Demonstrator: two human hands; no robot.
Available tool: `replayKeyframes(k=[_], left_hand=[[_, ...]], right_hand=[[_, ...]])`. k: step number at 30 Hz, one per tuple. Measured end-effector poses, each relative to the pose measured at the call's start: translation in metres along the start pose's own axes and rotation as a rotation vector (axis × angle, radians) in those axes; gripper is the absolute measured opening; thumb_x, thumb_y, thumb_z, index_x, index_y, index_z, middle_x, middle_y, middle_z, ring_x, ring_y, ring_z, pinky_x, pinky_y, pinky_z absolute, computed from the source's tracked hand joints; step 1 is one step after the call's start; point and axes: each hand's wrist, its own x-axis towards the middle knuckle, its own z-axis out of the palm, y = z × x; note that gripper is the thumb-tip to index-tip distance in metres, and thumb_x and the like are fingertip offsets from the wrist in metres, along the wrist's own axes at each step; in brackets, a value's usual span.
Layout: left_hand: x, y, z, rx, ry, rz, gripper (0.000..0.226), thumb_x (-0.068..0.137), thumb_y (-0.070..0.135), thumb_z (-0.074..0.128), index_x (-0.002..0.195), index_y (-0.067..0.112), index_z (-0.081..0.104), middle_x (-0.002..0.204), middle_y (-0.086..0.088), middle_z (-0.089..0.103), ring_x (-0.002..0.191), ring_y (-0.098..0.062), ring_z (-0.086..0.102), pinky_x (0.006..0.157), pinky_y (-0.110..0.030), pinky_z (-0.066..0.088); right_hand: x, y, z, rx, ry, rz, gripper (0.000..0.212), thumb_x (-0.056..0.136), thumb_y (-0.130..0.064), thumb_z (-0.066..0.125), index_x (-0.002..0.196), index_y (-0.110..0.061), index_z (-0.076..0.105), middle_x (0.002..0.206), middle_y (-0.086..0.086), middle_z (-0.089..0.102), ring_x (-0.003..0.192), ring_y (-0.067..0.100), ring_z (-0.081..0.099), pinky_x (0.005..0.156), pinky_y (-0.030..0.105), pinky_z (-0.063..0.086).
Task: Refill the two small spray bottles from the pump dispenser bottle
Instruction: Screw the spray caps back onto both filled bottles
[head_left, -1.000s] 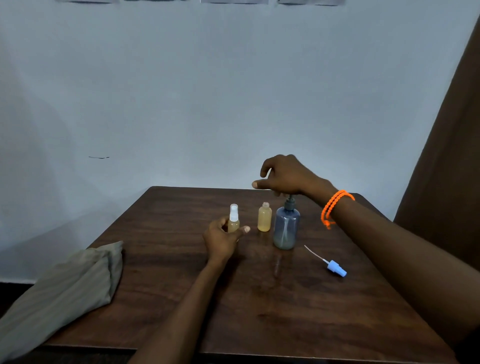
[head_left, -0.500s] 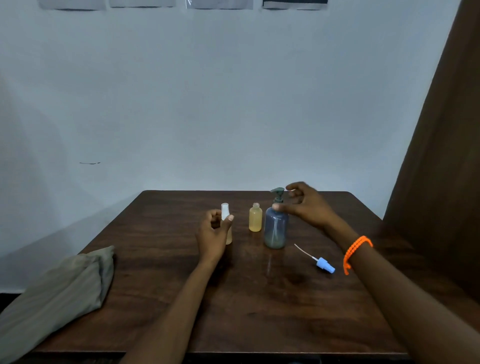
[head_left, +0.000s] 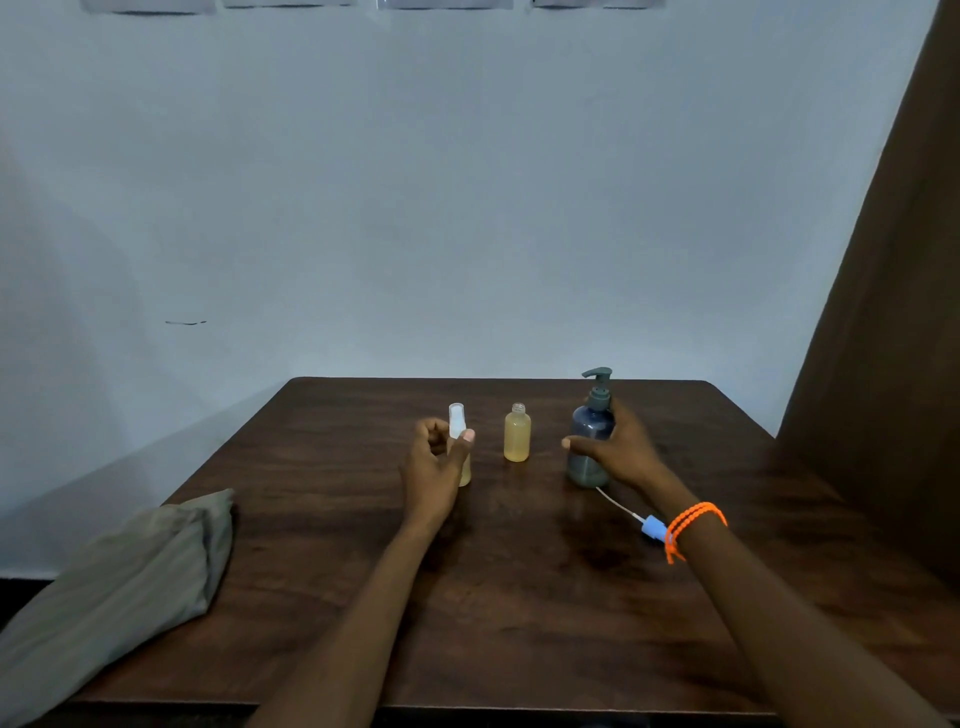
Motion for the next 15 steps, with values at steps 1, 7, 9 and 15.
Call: replayKeyframes(k=[1,7,9,15], left_hand=[[0.0,0.0,0.0,0.01,0.0,0.011,0.022,0.093,0.039,0.074,0.106,0.028,0.06,0.101,0.012,0.068,0.094,-0.006,0.065,0.079,-0.04,0.059],[0.0,-0.002,-0.002,0.043,-0.023,0.033,0.018,0.103,0.031,0.062,0.118,0.022,0.067,0.106,0.01,0.071,0.101,-0.015,0.068,0.08,-0.031,0.055],[-0.002,-0.001,-0.001,0.013,-0.033,0.008,0.019,0.101,0.032,0.064,0.119,0.026,0.065,0.106,0.014,0.069,0.098,-0.008,0.067,0.083,-0.04,0.06],[0.001,-0.009,0.001,0.064,-0.058,0.011,0.033,0.084,0.033,0.083,0.114,0.027,0.069,0.106,0.01,0.072,0.1,-0.005,0.067,0.082,-0.027,0.055]], right_hand=[[0.001,0.002,-0.004,-0.005,-0.009,0.005,0.058,0.072,-0.011,0.089,0.122,-0.012,0.06,0.115,0.006,0.067,0.108,0.025,0.063,0.081,0.026,0.047],[-0.014,0.008,-0.01,-0.007,-0.002,0.057,0.109,0.057,-0.04,0.097,0.145,-0.025,0.036,0.139,0.0,0.054,0.126,0.022,0.054,0.092,0.031,0.051],[-0.022,0.001,-0.005,0.017,0.18,0.14,0.126,0.05,-0.059,0.093,0.152,-0.029,0.024,0.153,0.004,0.04,0.137,0.026,0.044,0.106,0.047,0.046],[-0.05,-0.068,0.042,-0.076,0.465,-0.399,0.051,0.082,-0.04,0.08,0.124,-0.017,0.061,0.119,-0.001,0.059,0.104,0.004,0.055,0.09,0.02,0.046]])
